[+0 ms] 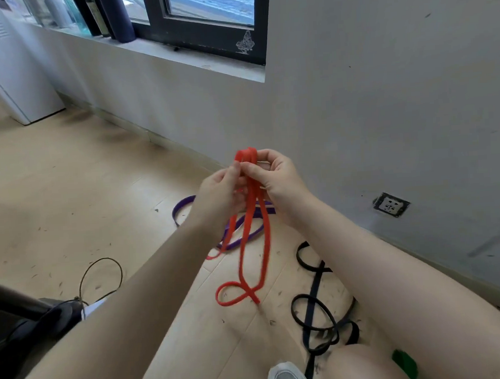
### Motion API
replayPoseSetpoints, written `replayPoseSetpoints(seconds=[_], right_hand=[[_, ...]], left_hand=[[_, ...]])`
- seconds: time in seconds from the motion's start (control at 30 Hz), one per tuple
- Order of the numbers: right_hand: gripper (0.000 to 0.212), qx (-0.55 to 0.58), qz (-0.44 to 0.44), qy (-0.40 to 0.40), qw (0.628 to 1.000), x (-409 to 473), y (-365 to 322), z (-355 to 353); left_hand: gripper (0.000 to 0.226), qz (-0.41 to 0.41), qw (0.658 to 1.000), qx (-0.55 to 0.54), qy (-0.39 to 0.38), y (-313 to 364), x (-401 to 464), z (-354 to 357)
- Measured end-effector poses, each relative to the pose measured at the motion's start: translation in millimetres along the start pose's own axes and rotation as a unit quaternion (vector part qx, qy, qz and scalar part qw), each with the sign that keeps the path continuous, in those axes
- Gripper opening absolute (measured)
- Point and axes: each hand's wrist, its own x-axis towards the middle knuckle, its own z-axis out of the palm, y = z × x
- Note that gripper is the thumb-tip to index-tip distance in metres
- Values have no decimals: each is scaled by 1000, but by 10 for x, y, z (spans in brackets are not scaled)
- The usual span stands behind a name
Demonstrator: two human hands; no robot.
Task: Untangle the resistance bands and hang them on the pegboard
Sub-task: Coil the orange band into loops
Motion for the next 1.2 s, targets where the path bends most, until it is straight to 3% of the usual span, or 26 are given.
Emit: replayPoseSetpoints(seconds=[0.1,0.27,0.4,0.5,0.6,0.67,0.83,0.93,1.1,1.2], right_hand=[[11,9,12,15,1000,-18,20,-6],[7,9,24,33,999,-14,5,-25],[3,28,-2,68,997,81,-126,-53],[12,35,7,84,996,145,-215,-112],[24,33,21,41,998,141,-297,-138],[28,58,31,21,998,99,-374,-111],[34,147,52,-45,987,-18,-394,-48],[37,108,30,-92,990,-57,-373,-61],[42,-53,34,-99,993,-45,-395,-127],[43,-60,36,-122,990,-48,-421,-127]], left_hand=[[22,33,999,11,37,-108,-119,-11],[2,102,985,138,4,-27,-133,-1],[7,73,990,118,-5,205,-23,58],[10,31,999,20,-13,419,16,117],[13,46,997,-41,-38,545,8,157],[15,58,997,-24,-44,532,-19,202],[13,132,988,60,43,424,-88,275],[14,122,990,60,49,422,-93,218],[12,119,986,120,4,409,-140,163],[8,103,990,100,-11,433,-139,125]])
